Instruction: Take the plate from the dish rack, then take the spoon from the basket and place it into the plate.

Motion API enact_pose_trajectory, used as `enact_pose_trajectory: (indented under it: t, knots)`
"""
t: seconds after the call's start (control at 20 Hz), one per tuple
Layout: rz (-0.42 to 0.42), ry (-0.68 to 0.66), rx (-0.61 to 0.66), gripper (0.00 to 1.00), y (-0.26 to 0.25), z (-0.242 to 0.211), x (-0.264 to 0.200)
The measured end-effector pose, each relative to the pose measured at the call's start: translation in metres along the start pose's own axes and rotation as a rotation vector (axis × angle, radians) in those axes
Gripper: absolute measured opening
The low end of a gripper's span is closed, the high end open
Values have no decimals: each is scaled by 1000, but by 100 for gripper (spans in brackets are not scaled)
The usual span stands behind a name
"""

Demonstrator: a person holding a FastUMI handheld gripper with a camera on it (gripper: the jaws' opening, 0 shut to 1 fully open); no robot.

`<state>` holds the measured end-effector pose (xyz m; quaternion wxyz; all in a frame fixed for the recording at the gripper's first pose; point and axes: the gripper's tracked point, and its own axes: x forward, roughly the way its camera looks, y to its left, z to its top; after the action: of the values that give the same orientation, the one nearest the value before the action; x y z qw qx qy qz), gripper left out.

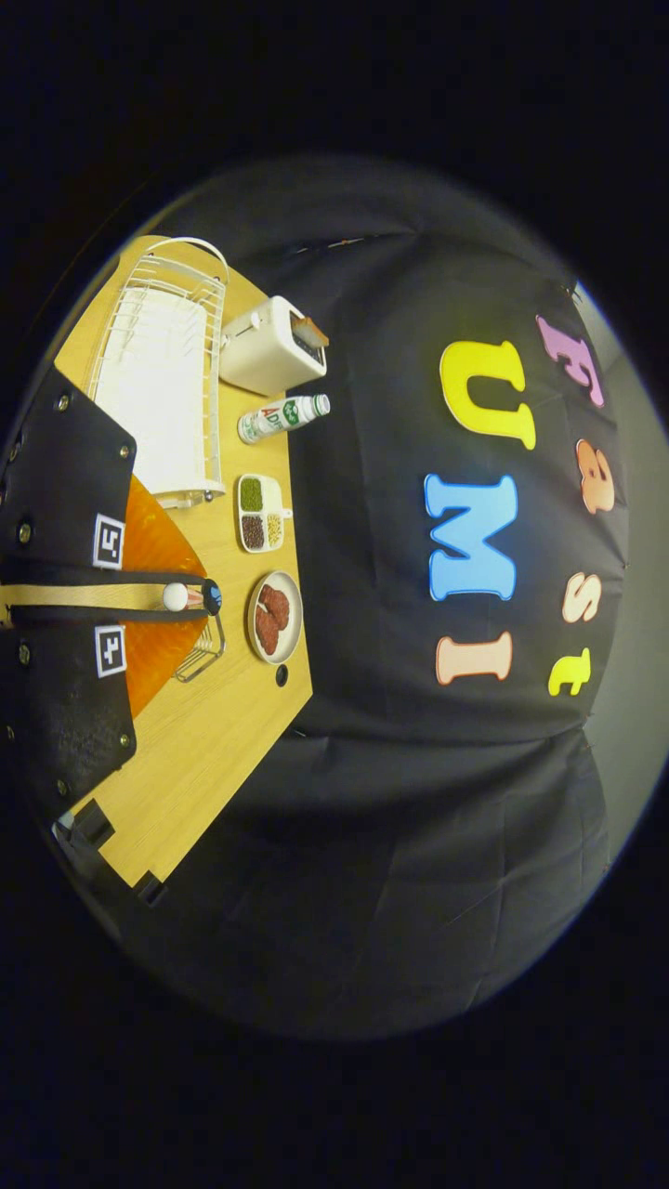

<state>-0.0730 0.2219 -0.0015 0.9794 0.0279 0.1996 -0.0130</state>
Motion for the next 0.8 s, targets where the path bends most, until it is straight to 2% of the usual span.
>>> enact_pose_trajectory:
  t: [0.4, 0.8]
  knots:
    - [190, 5, -61, 8, 83, -15, -69]
    - [322, 69, -84, 8, 122, -56, -134]
